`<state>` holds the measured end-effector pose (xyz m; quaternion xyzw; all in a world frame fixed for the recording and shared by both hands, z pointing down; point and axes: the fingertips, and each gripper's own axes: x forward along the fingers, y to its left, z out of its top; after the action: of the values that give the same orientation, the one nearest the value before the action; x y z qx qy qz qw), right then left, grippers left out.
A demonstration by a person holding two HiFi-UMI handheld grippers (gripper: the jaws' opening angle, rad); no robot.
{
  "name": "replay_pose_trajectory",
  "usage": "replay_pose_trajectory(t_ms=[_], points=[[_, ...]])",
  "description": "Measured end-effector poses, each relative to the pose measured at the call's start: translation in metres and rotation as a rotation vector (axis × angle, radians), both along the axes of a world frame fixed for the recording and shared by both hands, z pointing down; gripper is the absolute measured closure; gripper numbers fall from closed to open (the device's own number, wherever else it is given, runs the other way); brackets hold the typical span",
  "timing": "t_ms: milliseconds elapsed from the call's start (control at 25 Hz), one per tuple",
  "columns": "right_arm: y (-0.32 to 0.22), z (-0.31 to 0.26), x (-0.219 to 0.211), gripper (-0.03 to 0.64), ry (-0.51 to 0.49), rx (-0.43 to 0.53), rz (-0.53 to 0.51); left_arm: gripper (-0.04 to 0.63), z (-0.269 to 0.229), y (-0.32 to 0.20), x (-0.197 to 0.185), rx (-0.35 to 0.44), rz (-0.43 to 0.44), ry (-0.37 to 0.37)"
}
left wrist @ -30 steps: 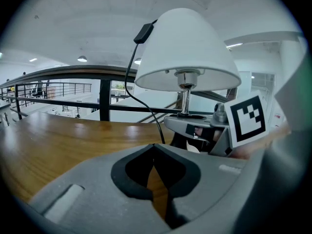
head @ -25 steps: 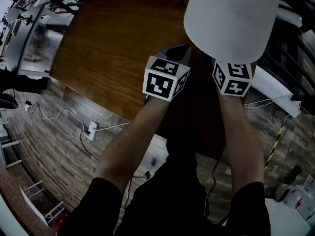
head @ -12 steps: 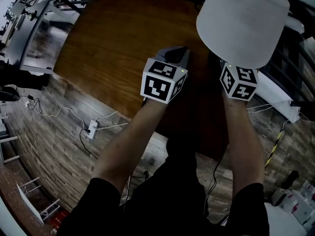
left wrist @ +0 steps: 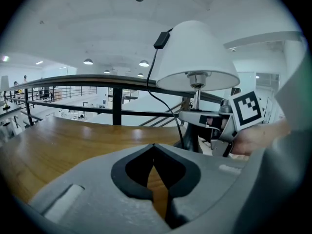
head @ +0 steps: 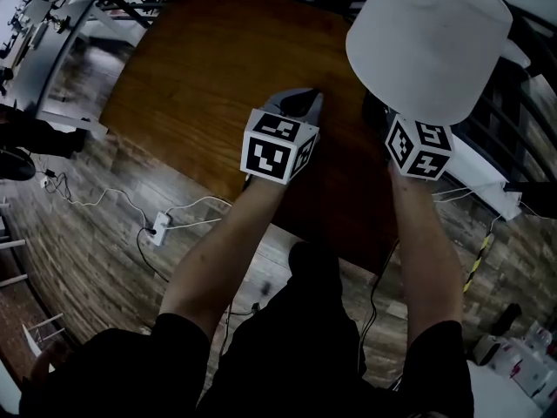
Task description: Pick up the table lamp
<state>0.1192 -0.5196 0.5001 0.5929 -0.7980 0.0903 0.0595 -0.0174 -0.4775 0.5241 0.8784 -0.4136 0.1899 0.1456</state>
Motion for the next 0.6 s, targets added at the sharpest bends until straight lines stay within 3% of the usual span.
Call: replay_pose_trajectory(t_ms=[400,600], points=[[0.030,-0.070,-0.005,0.489,-0.010,-0.001,-0.021,0.589,-0.085,0.021,0.007,0.054,0.006,0.001],[0.055,-0.097,-0.006,0.489,-0.044,-0.014,-0.028,0.589,-0.104,0.039,-0.002,0.052,0.005,-0.012]])
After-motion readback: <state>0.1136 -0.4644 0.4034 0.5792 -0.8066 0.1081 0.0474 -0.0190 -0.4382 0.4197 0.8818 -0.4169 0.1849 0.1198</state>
